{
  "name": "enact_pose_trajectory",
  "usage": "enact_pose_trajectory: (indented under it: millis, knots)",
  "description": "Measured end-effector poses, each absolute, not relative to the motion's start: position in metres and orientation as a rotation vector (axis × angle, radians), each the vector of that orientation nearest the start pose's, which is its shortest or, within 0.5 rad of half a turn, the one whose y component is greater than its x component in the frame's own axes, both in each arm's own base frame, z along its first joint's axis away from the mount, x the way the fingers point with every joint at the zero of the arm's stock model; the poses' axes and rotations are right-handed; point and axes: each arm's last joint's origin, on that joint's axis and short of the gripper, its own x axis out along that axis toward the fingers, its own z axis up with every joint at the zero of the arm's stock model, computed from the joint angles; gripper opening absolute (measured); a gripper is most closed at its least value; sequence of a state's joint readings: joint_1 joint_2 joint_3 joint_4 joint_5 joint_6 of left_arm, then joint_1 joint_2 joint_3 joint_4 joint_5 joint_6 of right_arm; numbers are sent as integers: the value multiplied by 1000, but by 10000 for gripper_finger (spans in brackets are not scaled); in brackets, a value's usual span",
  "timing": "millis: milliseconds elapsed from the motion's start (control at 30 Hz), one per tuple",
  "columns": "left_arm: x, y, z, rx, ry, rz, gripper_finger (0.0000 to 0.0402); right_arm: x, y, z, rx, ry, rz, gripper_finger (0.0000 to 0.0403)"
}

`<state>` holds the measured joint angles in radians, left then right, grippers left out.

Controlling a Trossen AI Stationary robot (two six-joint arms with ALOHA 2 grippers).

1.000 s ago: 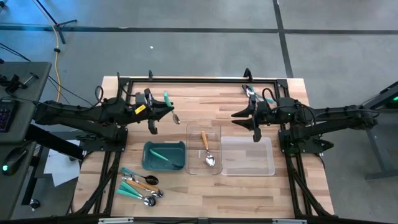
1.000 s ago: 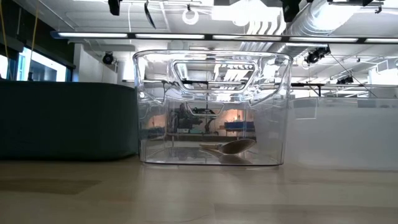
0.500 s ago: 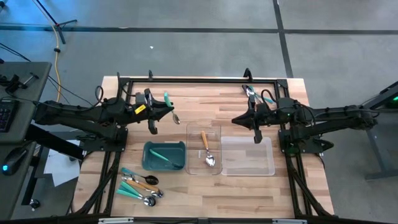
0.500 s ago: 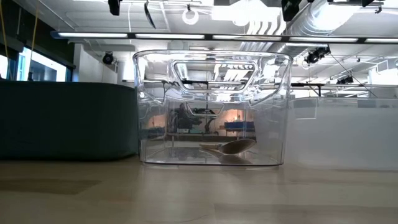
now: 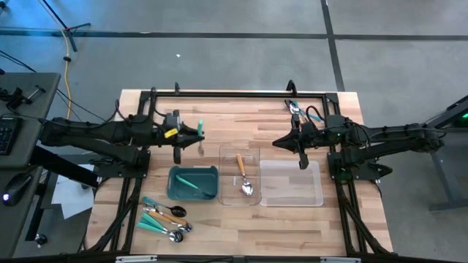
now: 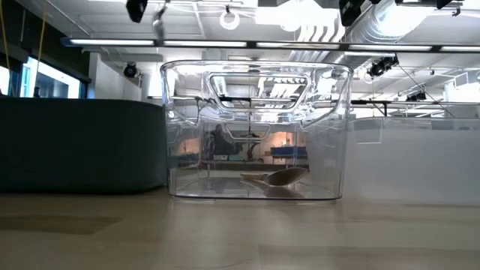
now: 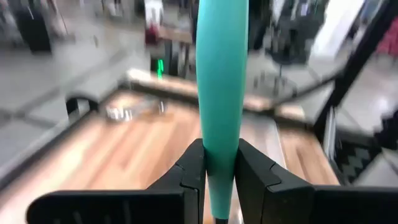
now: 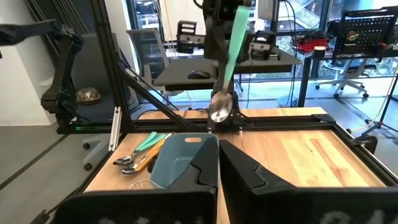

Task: Sort silverware by color (type)
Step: Put the light blue spoon into the blue bin

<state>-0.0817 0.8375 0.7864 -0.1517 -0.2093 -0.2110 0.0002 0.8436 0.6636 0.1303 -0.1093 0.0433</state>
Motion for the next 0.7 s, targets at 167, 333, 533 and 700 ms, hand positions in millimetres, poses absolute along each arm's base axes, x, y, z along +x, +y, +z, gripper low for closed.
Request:
enact_pose_trajectory:
  millis: [167, 333, 533, 700]
  knots:
    - [185, -25, 332, -159, 390, 78, 42, 193, 3, 310, 47, 62, 108, 0]
    - [190, -39, 324, -105, 633, 51, 42, 193, 3, 309, 49, 75, 107, 0]
    - [204, -48, 301, -57, 838, 77, 42, 193, 3, 308, 51, 81, 107, 0]
    - [223, -59, 284, -36, 905, 15, 42, 193, 3, 308, 52, 87, 107, 0]
